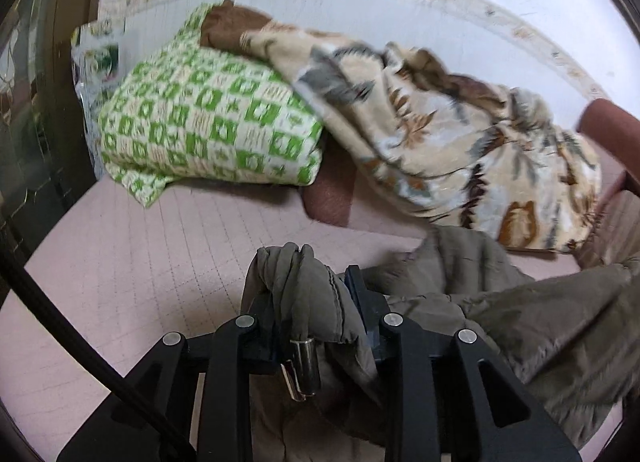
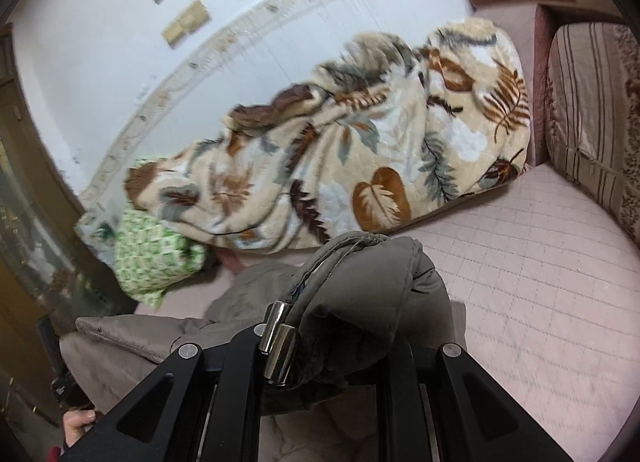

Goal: Fold large clothes
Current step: 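Fold the gripped side edge over the jacket body with both grippers, then open both grippers to release the folded jacket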

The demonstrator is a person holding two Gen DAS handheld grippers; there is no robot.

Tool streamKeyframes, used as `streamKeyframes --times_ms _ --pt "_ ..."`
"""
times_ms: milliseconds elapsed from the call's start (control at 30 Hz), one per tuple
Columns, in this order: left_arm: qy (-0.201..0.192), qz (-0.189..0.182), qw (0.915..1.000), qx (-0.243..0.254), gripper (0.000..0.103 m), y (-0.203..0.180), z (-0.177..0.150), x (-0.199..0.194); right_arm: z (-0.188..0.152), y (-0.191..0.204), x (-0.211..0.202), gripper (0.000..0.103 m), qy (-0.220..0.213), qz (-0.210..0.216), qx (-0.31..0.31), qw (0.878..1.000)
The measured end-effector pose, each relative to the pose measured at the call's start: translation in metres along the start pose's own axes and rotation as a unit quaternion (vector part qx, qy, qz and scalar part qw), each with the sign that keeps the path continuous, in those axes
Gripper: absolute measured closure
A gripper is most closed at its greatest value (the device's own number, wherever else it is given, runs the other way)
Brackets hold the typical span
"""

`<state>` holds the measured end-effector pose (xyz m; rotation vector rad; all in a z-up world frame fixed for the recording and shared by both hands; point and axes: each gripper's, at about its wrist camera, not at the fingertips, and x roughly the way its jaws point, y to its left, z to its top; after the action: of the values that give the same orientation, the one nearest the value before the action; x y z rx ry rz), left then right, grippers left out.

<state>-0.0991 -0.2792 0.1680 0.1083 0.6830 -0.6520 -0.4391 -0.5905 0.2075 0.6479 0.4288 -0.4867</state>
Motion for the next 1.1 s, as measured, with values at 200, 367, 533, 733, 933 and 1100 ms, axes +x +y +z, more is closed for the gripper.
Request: streamKeyframes --times_ms 200,367,533,733,933,1100 --pt "0.031 0.018 0.9993 0.011 0.074 -0.006 0.001 0.061 0.005 -0.028 0.07 0.087 0.023 -0.035 0.004 0.999" --pt "0.058 -0.002 0.998 -0.025 0.066 0.001 0.007 0.095 -0.004 -0.054 0.12 0.088 0.053 -0.063 0.022 0.996" --pt "0.089 -0.057 0.9899 -0.094 0.051 0.025 0.017 0.101 -0.013 -0.091 0.143 0.079 0.076 -0.02 0.123 0.989" --pt "0.073 -0.06 0.9815 -0.166 0.037 0.072 0.033 0.083 -0.003 -0.118 0.116 0.056 0.068 0.062 0.228 0.969" --pt "0.038 -0.064 0.9882 -0.134 0.037 0.076 0.037 0.039 0.021 -0.101 0.061 0.051 0.032 0.049 0.177 0.982" --pt "0.012 -0.092 0.9957 0.005 0.037 0.0 0.009 -0.007 -0.001 -0.047 0.032 0.05 0.052 0.049 0.065 0.995"
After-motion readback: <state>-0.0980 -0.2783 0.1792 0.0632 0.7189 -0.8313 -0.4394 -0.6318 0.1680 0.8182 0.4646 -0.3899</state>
